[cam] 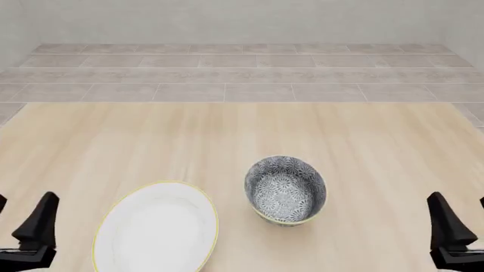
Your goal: Put the bowl on the plate.
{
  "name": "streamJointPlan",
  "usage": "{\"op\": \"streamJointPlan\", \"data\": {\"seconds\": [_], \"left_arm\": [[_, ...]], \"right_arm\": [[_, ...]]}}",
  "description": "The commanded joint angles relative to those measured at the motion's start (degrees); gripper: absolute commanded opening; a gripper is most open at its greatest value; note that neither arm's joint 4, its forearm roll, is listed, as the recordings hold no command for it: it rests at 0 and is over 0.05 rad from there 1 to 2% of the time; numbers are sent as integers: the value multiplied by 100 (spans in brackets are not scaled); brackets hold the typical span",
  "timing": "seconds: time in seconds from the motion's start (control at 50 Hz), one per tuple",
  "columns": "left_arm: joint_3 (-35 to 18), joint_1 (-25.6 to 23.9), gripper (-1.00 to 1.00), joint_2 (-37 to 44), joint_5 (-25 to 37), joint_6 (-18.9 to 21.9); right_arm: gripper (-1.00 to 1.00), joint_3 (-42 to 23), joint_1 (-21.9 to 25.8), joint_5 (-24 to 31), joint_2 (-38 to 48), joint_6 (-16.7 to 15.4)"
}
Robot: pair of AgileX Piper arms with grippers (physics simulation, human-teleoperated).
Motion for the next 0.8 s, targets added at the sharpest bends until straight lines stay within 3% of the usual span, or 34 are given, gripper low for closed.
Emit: {"op": "streamJointPlan", "data": {"seconds": [0.02,0.4,0.8], "left_arm": [[-10,-32,100,58,-77,44],[-6,14,100,42,-56,32],[6,28,100,-151,166,-4]], "right_arm": [[100,33,117,-59,29,-44],[100,-44,211,-44,81,-122],[100,-795,295,77,452,-317]]}}
